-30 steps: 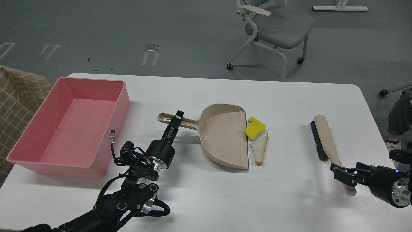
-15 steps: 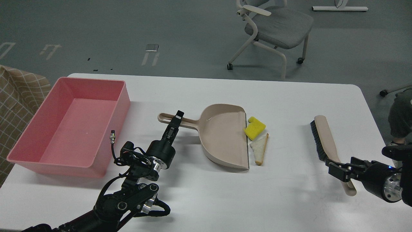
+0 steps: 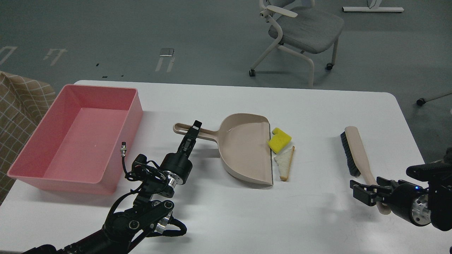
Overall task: Sweep and dump garbage into bin
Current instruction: 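Grasp the wooden brush handle with the right gripper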
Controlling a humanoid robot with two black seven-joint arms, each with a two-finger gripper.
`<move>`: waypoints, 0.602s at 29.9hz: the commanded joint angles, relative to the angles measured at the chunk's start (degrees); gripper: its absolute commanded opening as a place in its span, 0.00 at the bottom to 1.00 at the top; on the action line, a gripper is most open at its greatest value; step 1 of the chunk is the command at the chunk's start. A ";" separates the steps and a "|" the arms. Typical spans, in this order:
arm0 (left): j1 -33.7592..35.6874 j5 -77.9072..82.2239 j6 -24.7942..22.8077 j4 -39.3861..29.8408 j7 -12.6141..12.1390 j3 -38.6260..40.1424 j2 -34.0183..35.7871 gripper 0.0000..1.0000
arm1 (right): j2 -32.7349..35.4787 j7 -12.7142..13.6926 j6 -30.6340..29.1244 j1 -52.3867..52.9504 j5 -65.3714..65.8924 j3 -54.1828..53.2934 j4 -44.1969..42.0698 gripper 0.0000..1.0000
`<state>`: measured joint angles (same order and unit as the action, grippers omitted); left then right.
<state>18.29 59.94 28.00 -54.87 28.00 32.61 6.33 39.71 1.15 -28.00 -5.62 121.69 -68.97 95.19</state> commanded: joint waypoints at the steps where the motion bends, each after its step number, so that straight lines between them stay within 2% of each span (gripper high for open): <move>1: -0.01 0.00 0.00 0.02 0.00 0.00 0.09 0.20 | 0.19 0.00 0.00 0.00 0.13 -0.02 0.00 0.81; 5: -0.10 0.00 0.00 0.02 0.00 0.00 0.09 0.20 | 0.19 0.08 0.00 -0.09 0.22 -0.02 0.00 0.76; 12: -0.10 0.00 0.00 0.02 0.00 0.00 0.09 0.20 | 0.02 1.14 0.00 -0.09 0.22 0.07 0.00 0.61; 18: -0.10 0.00 0.00 -0.06 0.00 0.00 0.09 0.20 | -0.07 1.23 0.00 -0.09 0.22 0.07 0.09 0.59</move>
<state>18.15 59.94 28.00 -54.84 28.00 32.61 6.41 39.68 2.28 -28.00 -5.71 121.93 -68.90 95.18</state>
